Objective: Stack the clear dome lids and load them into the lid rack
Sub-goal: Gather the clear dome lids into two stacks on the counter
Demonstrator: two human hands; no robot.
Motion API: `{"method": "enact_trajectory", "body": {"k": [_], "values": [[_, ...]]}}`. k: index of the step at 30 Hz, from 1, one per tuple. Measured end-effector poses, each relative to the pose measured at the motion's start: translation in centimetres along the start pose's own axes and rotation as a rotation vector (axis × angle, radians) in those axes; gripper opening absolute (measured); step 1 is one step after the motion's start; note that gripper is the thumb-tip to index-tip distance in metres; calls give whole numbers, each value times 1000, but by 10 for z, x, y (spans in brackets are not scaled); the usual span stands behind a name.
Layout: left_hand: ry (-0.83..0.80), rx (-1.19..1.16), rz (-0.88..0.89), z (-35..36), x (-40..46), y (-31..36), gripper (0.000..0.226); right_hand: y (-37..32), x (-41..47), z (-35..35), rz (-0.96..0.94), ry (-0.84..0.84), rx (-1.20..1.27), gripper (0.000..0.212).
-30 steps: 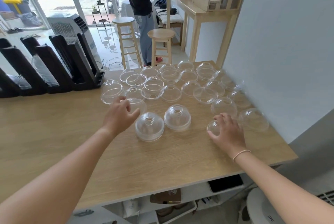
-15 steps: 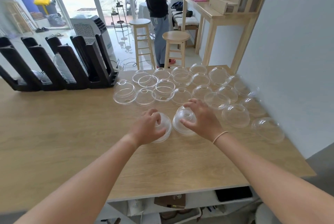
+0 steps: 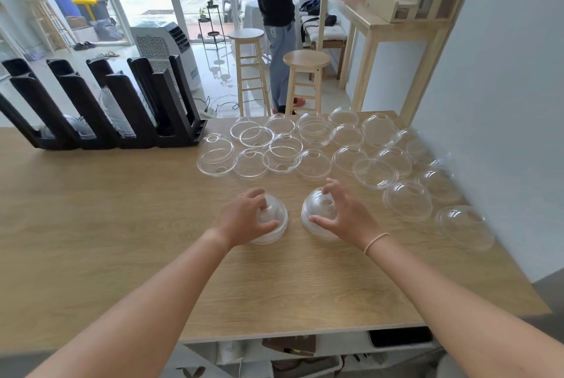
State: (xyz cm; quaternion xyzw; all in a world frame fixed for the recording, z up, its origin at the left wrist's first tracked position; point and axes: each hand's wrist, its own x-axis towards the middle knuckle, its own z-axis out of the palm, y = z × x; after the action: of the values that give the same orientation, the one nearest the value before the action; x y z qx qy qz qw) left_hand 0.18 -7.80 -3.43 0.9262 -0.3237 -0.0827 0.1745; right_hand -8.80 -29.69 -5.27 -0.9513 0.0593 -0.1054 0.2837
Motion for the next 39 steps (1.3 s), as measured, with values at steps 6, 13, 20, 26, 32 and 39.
{"method": "enact_trajectory", "body": {"k": [6, 13, 20, 26, 32, 39], "values": [[-27, 7, -1, -2, 4, 2, 50, 2, -2, 0, 65, -52, -59, 51], [-90, 54, -23, -5, 8, 4, 51, -9, 8, 0, 108, -127, -168, 47], [-133, 73, -38, -4, 13, 2, 41, -17, 12, -1, 183, -194, -263, 50], [-175, 82, -54, -8, 19, 1, 37, -27, 18, 0, 224, -225, -239, 51], [-186, 56, -39, -7, 19, 1, 36, -28, 16, -2, 234, -254, -230, 54], [37, -57, 4, -27, 22, -5, 39, -34, 27, -12, 127, -44, -247, 46]]}}
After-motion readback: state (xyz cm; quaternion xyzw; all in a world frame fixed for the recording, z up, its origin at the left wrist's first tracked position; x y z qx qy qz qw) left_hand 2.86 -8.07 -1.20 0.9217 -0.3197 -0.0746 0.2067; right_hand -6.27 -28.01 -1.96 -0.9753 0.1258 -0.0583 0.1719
